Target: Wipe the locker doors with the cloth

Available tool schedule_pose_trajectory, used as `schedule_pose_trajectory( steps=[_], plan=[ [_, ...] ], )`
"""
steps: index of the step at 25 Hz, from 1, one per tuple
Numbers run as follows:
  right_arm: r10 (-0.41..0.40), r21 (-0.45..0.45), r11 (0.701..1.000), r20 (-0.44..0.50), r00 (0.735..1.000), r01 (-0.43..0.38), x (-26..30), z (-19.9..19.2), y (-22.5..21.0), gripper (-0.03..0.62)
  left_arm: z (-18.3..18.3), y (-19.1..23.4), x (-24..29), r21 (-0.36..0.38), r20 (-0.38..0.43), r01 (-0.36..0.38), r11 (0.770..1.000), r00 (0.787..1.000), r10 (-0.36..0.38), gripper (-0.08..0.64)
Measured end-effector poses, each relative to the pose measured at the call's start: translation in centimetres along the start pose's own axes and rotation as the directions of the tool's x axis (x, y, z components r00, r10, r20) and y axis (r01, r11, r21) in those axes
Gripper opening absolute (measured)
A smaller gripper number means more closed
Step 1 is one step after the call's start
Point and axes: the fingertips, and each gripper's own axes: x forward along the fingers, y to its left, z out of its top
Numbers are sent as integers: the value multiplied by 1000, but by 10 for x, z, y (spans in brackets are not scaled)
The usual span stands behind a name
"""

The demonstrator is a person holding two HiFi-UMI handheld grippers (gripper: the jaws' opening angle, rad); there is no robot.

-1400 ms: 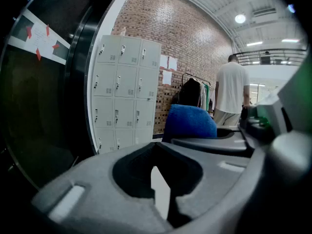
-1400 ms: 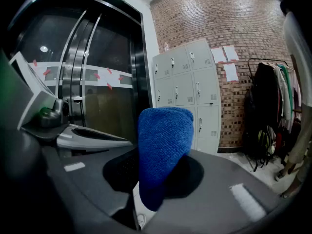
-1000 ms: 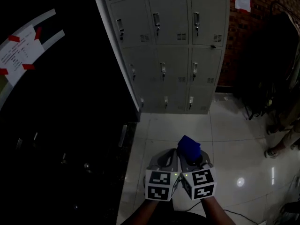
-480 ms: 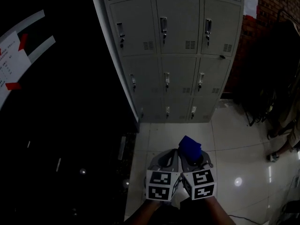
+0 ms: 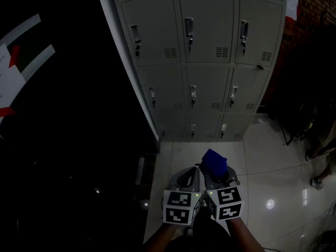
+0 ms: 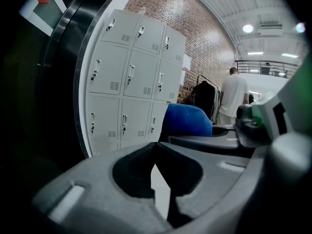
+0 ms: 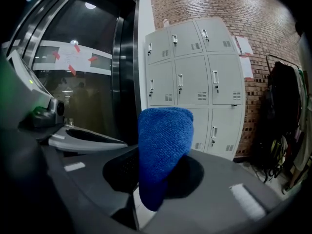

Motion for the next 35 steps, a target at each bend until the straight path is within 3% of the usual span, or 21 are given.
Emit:
schedule_pose_trajectory(
  steps=[11,18,28,35],
  plan=[
    [43,18,999,4,999,-43,125,43,-62,81,62,62,117,-22,-12,-31,999,999,30,-5],
    [78,22,997,13,997,-79,196,70,-101,81,95,90,186,3,-36,-68,998,997,68,-5],
    [99,-28,995,60,993,-97,274,107,-123,81,137,140,234,16,22,-100,995,995,100,-5],
    [77,-51,996,87,993,-73,350,130,-139,81,167,184,285,36,57,-84,996,995,82,-5]
  ],
)
